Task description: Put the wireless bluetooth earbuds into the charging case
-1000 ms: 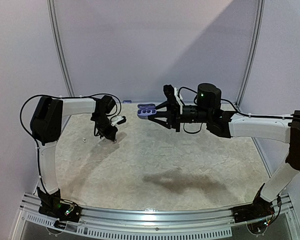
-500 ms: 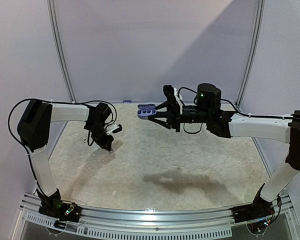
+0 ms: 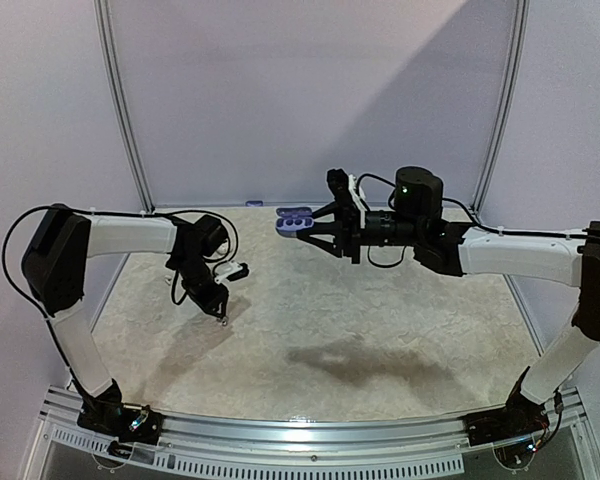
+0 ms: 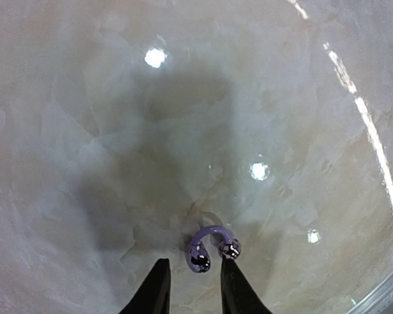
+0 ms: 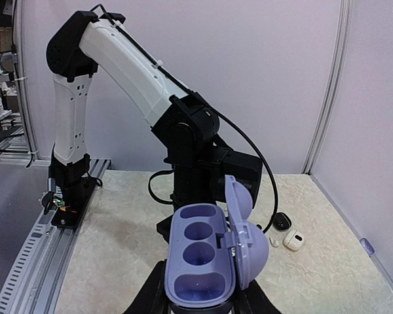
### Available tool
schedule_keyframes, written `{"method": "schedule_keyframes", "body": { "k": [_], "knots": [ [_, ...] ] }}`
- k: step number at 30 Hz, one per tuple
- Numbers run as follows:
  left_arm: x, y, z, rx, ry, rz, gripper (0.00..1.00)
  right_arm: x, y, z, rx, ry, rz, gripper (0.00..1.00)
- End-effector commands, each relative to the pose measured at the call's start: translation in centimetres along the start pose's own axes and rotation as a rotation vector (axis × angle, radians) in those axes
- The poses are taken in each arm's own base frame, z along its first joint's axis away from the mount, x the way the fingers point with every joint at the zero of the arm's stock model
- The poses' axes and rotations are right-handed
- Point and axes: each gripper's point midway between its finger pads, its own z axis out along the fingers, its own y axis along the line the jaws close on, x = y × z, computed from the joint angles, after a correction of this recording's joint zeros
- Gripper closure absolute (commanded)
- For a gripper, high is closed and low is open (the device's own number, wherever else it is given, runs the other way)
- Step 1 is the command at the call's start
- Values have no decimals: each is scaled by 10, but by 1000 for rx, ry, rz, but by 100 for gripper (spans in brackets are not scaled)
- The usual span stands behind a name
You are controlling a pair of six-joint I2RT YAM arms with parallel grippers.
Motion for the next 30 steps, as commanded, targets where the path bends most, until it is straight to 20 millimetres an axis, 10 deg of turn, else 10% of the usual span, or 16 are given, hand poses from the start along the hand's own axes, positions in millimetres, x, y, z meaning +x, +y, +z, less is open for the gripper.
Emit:
{"method": "schedule_keyframes", "body": {
  "k": [1, 9, 22, 28, 30],
  "knots": [
    [4, -9, -13, 37, 11, 30, 69, -7, 3, -6, 16, -9, 3, 100],
    [-11, -12, -40, 115, -75, 61, 64, -9, 3, -7, 12, -13, 6, 100],
    [25, -40, -184, 299, -379, 207, 33, -19, 9, 33, -110, -63, 14, 100],
    [31, -13, -165, 85, -578, 136, 12, -20, 8, 44, -144, -98, 35, 100],
    [26, 12, -149, -25, -570, 86, 23, -18, 8, 46, -149, -97, 36, 100]
  ]
}}
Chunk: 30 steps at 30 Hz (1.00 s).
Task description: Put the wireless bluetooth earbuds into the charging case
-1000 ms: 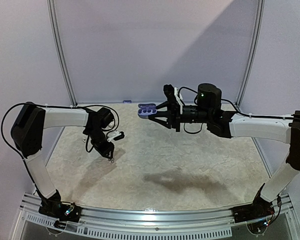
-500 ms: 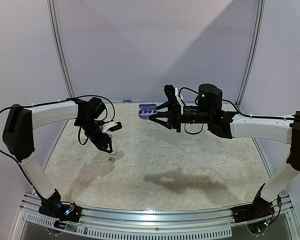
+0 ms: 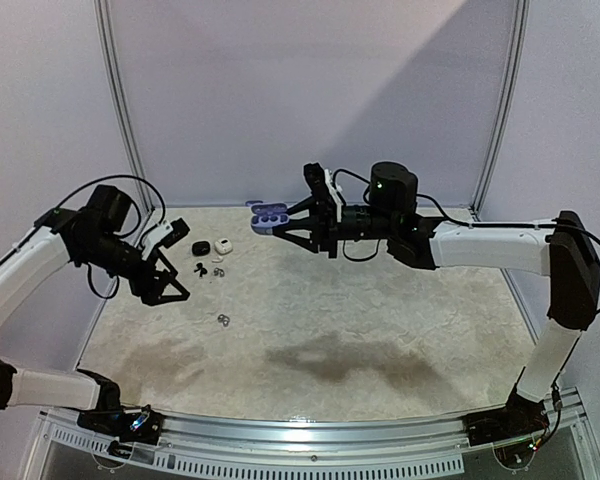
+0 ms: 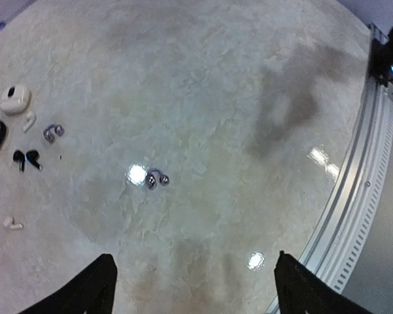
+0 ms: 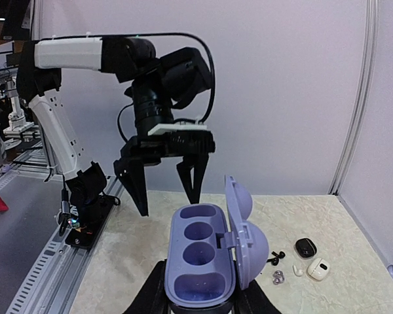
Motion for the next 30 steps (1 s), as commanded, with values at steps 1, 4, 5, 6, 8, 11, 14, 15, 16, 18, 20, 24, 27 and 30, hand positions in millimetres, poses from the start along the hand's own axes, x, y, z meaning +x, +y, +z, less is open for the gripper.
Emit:
{"method": "schedule_keyframes", "body": {
  "k": [1, 4, 5, 6, 8, 11, 14, 15, 16, 18, 20, 24, 27, 30],
  "knots": [
    [9, 61, 30, -234, 6, -40, 33, -7, 3, 8, -37, -36, 0, 100],
    [27, 94, 50, -311, 155, -24, 47, -8, 3, 7, -32, -38, -1, 100],
    [32, 100, 57, -311, 198, 1, 47, -7, 3, 8, -32, -37, 0, 100],
    [37, 104, 64, -308, 245, 27, 47, -8, 3, 7, -30, -37, -1, 100],
    [47, 110, 81, -279, 348, 90, 47, -7, 2, 7, -19, -38, -1, 100],
    [56, 112, 111, -178, 421, 214, 46, -8, 2, 4, -5, -47, -6, 100],
    [54, 103, 129, -65, 395, 378, 44, -8, 3, 2, -1, -38, 25, 100],
    [53, 101, 133, -43, 389, 435, 44, -8, 4, 2, 0, -31, 28, 100],
    [53, 99, 138, -23, 389, 483, 44, -7, 4, 1, 4, -25, 28, 100],
    [54, 95, 145, 20, 392, 570, 44, -9, 4, -1, 15, -17, 30, 100],
    [58, 89, 150, 60, 403, 620, 47, -9, 3, -4, 32, -11, 8, 100],
    [75, 73, 155, 153, 447, 668, 51, -7, 5, -10, 56, -7, 6, 100],
    [80, 71, 165, 168, 474, 672, 56, -7, 6, -12, 62, 2, 9, 100],
    [77, 67, 171, 190, 495, 662, 60, -8, 6, -12, 61, 9, 5, 100]
  ]
}}
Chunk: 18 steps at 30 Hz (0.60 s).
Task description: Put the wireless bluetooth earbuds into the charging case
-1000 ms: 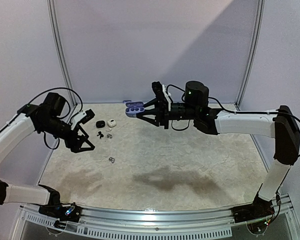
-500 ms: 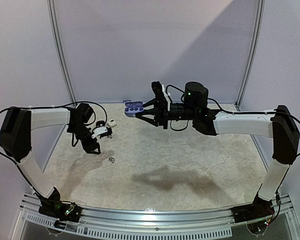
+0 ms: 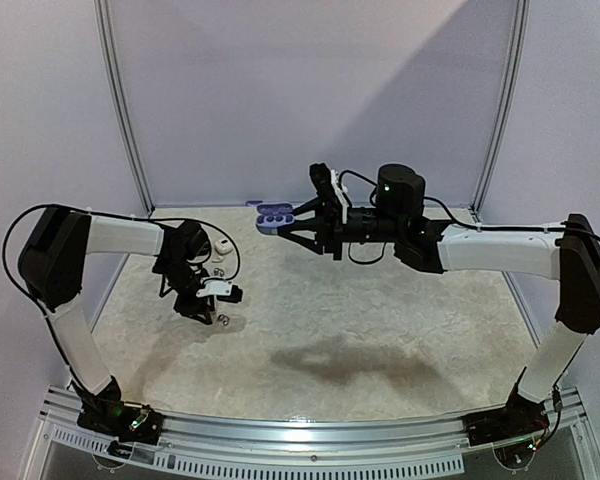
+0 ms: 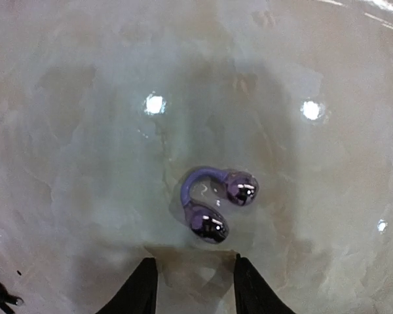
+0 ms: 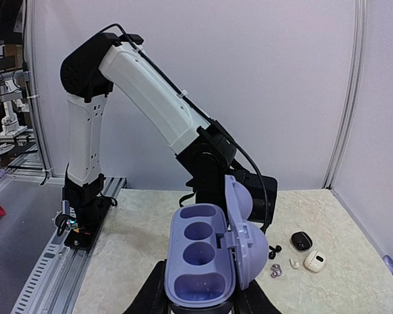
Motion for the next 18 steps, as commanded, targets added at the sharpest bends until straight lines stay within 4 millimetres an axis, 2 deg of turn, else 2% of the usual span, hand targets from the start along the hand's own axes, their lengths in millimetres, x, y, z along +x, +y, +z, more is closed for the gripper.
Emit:
{"method": "schedule_keyframes", "body": {
  "k": [1, 4, 9, 13, 18],
  "knots": [
    [-14, -7, 7, 71, -3, 53, 62, -7, 4, -4, 15, 8, -15, 100],
    [-18, -19, 9, 110, 5, 95, 66, -8, 4, -6, 24, 13, -18, 100],
    [-22, -23, 16, 124, 42, 111, 79, -5, 5, -8, 32, 26, -14, 100],
    [-30, -35, 19, 145, 51, 141, 79, -4, 4, -11, 44, 34, -16, 100],
    [-47, -45, 24, 144, 79, 141, 88, -3, 6, -15, 57, 39, -19, 100]
  ]
}}
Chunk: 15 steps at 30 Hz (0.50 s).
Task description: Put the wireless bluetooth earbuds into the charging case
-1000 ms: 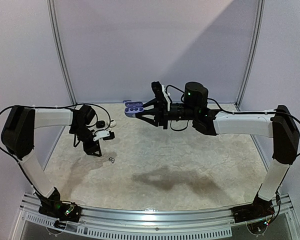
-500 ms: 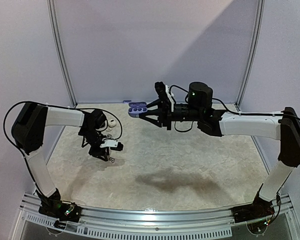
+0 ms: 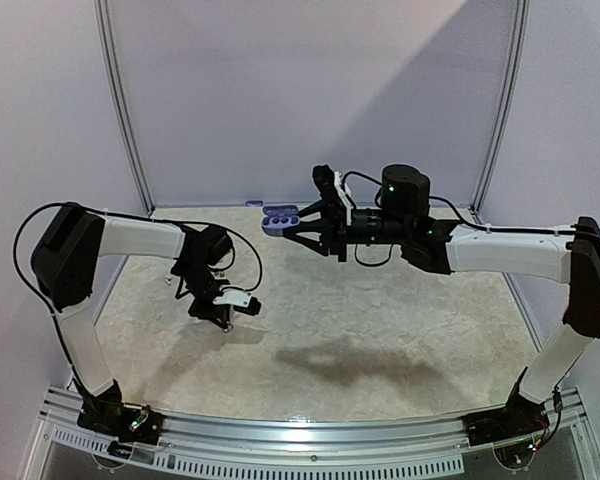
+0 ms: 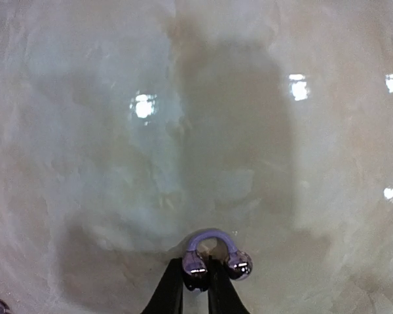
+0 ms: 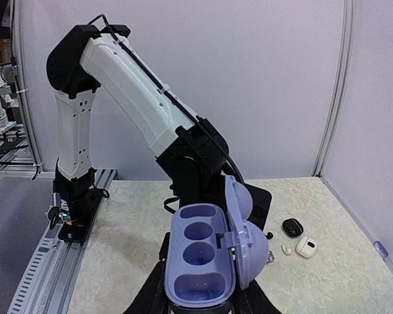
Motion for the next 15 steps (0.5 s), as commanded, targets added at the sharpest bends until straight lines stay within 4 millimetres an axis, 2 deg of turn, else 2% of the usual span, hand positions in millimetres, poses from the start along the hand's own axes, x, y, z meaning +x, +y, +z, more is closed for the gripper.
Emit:
{"method": "schedule_keyframes", "body": {
  "k": [1, 6, 9, 12, 15],
  "knots": [
    [-14, -24, 14, 78, 46, -9, 88, -6, 5, -7, 19, 0, -16, 100],
    [-17, -41, 23, 101, 83, -28, 89, -2, 5, -12, 38, 8, -13, 100],
    [-21, -45, 27, 89, 104, -77, 92, -2, 6, -15, 47, 10, -17, 100],
    [-43, -36, 25, 43, 71, -181, 93, 1, 7, -18, 54, 21, -16, 100],
    [-73, -18, 21, -19, 9, -294, 95, 5, 9, -21, 57, 37, -16, 100]
  ]
}}
